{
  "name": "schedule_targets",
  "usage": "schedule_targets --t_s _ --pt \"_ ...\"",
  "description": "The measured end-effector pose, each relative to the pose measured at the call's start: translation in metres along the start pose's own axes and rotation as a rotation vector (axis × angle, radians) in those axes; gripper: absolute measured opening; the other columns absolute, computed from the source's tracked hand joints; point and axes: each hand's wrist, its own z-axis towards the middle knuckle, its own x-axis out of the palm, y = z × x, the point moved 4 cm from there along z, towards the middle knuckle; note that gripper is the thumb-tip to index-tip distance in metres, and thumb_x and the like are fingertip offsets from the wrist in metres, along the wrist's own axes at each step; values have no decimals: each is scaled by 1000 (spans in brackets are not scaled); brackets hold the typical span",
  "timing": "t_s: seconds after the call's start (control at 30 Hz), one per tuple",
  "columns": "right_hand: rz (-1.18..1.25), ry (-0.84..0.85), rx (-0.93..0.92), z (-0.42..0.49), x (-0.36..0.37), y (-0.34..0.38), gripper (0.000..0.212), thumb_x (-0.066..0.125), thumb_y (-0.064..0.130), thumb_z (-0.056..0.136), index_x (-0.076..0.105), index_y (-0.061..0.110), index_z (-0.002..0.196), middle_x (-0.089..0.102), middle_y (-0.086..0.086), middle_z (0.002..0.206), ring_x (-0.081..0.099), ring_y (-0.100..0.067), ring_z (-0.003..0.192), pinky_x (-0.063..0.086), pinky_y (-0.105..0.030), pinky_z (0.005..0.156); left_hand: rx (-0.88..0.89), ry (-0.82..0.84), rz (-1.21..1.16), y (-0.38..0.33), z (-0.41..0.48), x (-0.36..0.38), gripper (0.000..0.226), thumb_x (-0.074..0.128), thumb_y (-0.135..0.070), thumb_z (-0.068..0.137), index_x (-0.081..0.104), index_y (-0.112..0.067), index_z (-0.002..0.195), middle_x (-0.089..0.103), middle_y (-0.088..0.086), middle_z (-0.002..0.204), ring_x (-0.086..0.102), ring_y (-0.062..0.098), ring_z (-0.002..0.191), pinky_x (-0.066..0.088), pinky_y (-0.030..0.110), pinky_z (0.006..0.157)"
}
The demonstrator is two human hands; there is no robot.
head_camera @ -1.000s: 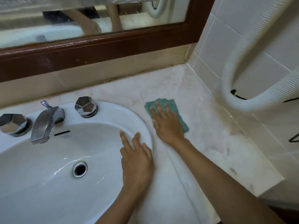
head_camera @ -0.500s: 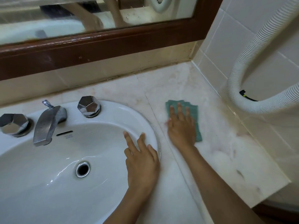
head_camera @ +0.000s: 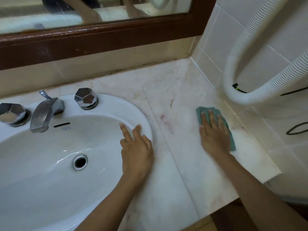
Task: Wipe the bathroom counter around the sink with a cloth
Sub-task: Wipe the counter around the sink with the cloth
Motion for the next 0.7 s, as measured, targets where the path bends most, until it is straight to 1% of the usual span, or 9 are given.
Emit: schedule_targets --t_s 0.07,0.1,0.23,0.33,0.4,0.5,0.57,0.63,0.7 --pt "63 5 85 -8 5 31 56 17 38 100 6 26 153 4 -2 162 2 -27 148 7 -45 119 -4 -4 -5 0 0 0 45 25 -34 99 28 -27 143 -8 6 162 37 34 123 44 48 90" --pt "93 -10 78 -25 8 49 55 17 38 100 7 26 153 5 -2 162 3 -27 148 8 -46 119 -8 -6 -8 -1 -2 1 44 26 -33 99 29 -27 143 -8 7 163 36 34 124 43 47 90" --pt "132 -7 -161 -145 12 109 56 13 42 99 16 25 153 12 -1 161 7 -28 148 16 -47 115 -26 -7 -19 -2 -2 -1 43 28 -32 100 31 -26 142 -6 7 163 32 35 130 37 46 94" --pt "116 109 -423 -214 10 79 54 12 41 99 17 31 152 14 4 161 12 -25 148 18 -46 111 -23 -24 -63 0 -4 -3 42 32 -32 99 35 -27 140 -2 5 163 31 36 133 34 43 97" --pt "46 80 -487 -207 10 22 54 16 39 99 10 36 153 10 6 161 13 -23 148 21 -46 113 -23 -42 -91 3 -3 -3 41 37 -31 97 39 -26 138 2 5 162 35 37 132 34 40 98" --pt "10 94 -255 -148 6 -51 54 3 46 98 -9 38 150 -6 6 161 -5 -20 148 16 -50 118 23 -115 -91 6 -3 -6 37 46 -29 93 50 -20 129 19 6 157 44 31 127 35 34 97" --pt "34 89 -131 -113 2 -61 57 -9 52 93 -15 37 148 -13 5 160 -13 -20 147 8 -49 120 67 -174 -48 5 -12 -8 31 48 -27 91 57 -20 119 32 1 147 54 26 115 44 35 90" --pt "35 74 -39 -99 1 -44 58 -5 51 94 -13 34 150 -13 2 160 -12 -23 147 4 -48 120 76 -197 -20 5 -28 -9 30 45 -27 91 58 -22 117 42 -1 138 58 26 106 48 39 85" --pt "45 66 38 -106 1 -18 58 6 46 99 -8 29 152 -10 -1 161 -9 -26 148 2 -46 120 10 -185 49 12 -55 -8 36 41 -26 93 55 -24 126 53 2 132 57 29 109 43 41 90"
